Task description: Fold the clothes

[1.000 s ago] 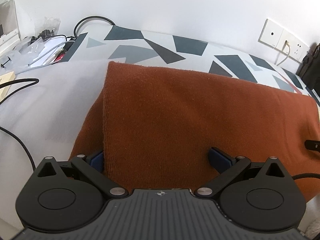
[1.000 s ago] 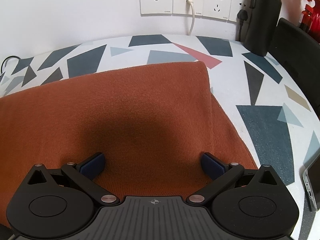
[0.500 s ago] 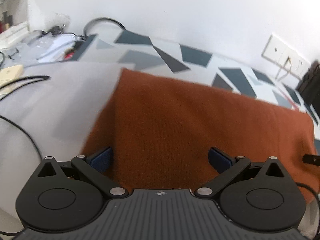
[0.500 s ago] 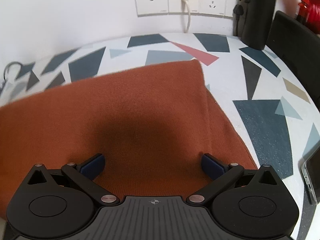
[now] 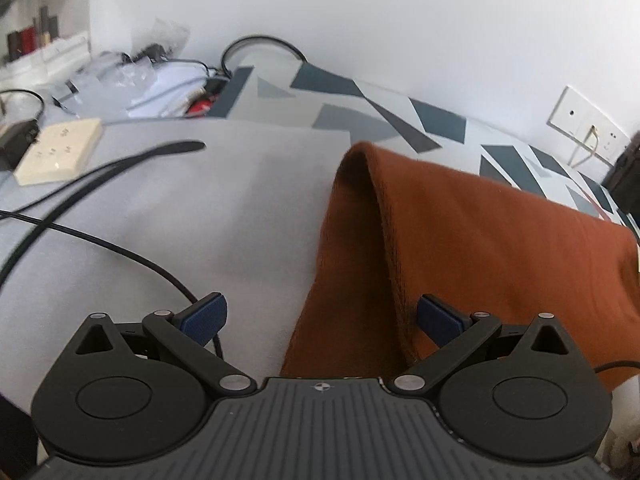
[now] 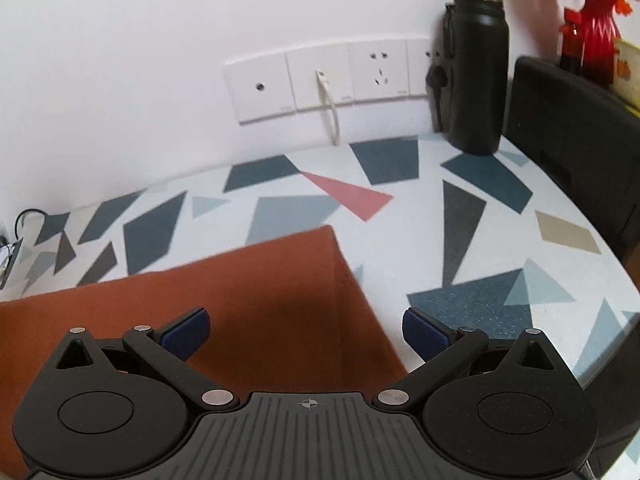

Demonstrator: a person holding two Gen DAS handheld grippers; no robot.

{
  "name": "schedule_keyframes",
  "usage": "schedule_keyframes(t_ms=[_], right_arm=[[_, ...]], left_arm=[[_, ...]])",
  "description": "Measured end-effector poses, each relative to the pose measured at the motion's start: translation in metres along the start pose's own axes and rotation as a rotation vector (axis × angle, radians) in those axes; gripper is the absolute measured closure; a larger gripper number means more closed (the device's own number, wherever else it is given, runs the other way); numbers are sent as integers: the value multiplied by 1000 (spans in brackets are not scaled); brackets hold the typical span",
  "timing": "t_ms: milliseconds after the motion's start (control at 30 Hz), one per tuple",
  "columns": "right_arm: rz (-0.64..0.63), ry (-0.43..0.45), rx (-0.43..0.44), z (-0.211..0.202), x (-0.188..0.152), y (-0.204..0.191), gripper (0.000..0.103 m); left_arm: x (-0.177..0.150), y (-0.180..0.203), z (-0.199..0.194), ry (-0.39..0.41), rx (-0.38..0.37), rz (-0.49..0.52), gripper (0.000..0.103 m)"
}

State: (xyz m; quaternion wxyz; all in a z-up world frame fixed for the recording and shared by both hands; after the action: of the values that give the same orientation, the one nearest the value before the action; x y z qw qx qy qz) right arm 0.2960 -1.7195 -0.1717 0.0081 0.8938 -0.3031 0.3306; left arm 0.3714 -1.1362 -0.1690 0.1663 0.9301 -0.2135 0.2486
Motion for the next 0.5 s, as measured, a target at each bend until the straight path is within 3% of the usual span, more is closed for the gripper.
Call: schedule_keyframes(t_ms=[233,500], right_arm=[[-16,-76,6,25,-14,12,1],[18,-89,-3,40,-15,25,1]], left_arm=[[14,11,27,-49,-59,-2,0],[30,17,41,-66,-45,27,0]])
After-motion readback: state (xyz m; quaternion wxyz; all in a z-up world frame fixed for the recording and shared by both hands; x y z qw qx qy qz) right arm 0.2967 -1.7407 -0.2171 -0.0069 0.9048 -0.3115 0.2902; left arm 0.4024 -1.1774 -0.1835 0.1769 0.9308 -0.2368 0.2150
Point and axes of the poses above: each gripper's, at about its wrist camera, not at the fingertips, and z roughly the way its jaws point, y to its right, x to its top, the point moved 7 cm from there along z, roughly the way its jaws point, and after that the axes turned 7 degrees about -y, right-handed, at the moved point
